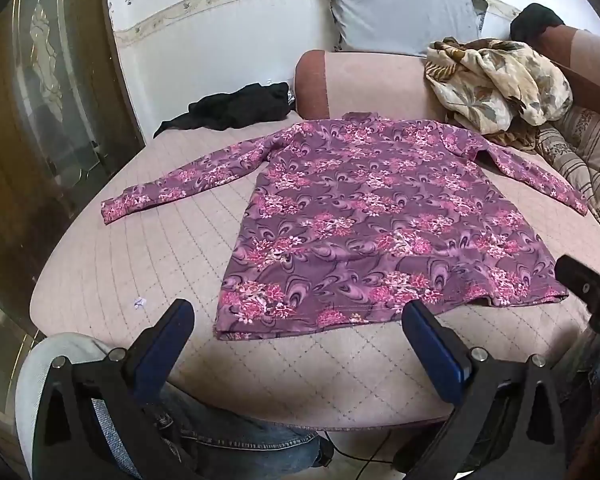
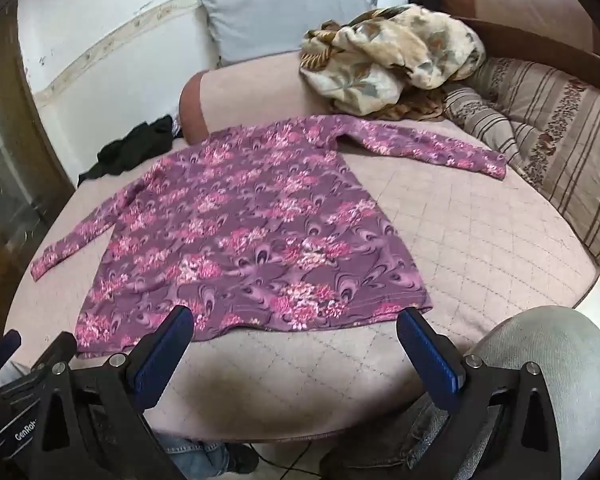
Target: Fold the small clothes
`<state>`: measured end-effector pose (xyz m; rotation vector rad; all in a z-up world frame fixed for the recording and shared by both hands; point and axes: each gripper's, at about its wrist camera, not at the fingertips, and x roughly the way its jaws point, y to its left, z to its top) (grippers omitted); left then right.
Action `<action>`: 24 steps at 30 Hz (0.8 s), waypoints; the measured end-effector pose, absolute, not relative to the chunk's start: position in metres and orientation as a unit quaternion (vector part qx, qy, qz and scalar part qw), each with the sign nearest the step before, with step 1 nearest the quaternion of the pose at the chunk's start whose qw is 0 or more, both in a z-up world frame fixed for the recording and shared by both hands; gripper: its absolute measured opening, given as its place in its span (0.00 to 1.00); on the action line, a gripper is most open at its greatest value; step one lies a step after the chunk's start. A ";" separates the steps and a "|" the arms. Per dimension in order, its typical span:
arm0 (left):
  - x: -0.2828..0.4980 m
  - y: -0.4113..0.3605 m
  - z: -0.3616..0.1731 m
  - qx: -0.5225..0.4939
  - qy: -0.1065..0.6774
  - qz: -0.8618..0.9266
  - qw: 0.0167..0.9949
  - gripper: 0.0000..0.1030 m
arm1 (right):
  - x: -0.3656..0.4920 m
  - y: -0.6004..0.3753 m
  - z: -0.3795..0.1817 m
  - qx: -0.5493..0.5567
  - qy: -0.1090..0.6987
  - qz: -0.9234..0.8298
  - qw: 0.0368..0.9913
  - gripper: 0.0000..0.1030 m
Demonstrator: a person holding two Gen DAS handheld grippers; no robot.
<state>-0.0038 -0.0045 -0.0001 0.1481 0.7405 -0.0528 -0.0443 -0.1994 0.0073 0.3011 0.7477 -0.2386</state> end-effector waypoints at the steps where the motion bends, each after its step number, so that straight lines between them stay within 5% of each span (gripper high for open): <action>1: -0.004 -0.005 -0.001 0.074 0.362 -0.024 0.929 1.00 | -0.046 -0.205 0.008 0.147 0.354 -0.116 0.916 1.00; 24: -0.001 0.002 -0.006 0.057 0.373 -0.016 0.926 1.00 | -0.043 -0.198 0.010 0.106 0.355 -0.113 0.922 1.00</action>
